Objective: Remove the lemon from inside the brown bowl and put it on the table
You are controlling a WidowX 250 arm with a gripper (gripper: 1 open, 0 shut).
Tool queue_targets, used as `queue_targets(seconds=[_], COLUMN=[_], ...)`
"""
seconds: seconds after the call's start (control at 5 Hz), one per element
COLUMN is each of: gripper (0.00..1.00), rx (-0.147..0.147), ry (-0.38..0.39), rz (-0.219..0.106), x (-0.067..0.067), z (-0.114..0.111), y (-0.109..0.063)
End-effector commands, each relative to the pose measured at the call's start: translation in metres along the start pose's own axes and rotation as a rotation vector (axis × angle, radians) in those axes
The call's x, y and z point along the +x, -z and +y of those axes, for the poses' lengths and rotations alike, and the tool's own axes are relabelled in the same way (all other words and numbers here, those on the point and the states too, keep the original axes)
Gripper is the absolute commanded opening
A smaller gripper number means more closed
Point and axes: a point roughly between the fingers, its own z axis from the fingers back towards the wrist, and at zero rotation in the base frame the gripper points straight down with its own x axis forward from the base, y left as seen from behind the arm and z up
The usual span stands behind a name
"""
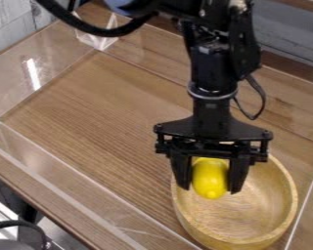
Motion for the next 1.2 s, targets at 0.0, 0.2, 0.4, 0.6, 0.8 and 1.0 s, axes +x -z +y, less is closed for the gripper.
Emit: queue_targets(seconds=[0.0, 0.2, 0.4, 0.6, 0.8, 1.0], gripper=[0.00, 0.00, 0.00, 0.00, 0.00, 0.00], rx=[-0.040, -0.040, -0.040, -0.042, -0.044, -0.047], ry=[0.004, 0.003, -0.001, -0.006, -0.013, -0.020], rz=[-0.045, -0.043, -0.042, -0.042, -0.043, -0.044], x=[0.0055, 0.0062, 0.0072, 0.0076, 0.0084, 0.0092], z=[-0.0033, -0.0012, 0.0011, 0.0029, 0.0045, 0.0062], y=[-0.0130, -0.0121, -0.0113, -0.0120, -0.0131, -0.0140])
